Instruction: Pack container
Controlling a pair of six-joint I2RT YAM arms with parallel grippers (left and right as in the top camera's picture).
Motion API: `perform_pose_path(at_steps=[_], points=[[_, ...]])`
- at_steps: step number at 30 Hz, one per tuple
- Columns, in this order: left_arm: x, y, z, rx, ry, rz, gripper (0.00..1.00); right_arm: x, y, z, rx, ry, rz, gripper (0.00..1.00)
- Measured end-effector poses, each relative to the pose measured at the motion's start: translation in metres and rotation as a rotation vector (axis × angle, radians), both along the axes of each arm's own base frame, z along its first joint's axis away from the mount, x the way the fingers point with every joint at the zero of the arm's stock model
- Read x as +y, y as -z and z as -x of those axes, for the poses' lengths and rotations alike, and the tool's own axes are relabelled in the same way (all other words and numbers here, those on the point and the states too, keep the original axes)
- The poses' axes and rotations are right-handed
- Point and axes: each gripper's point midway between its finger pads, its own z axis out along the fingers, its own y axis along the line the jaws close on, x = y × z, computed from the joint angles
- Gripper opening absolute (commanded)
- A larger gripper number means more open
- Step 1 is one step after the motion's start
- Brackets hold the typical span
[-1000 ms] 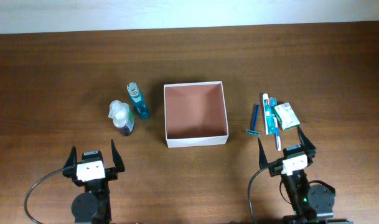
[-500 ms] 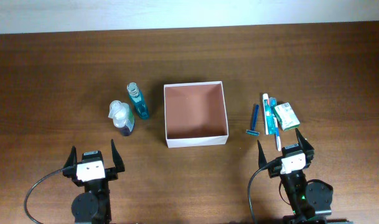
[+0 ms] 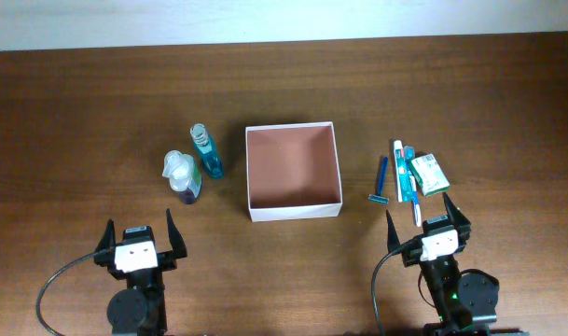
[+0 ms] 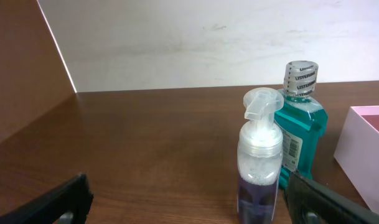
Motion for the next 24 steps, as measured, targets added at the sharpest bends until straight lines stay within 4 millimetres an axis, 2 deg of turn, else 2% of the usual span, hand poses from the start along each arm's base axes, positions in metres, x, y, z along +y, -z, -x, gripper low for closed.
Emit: perform_pose_path(at_steps=[24], points=[[0.0000,0.0000,0.0000,0.000,0.000,0.000,0.99,0.0000,0.0000,0.0000,0.000,0.000,0.000,0.99]])
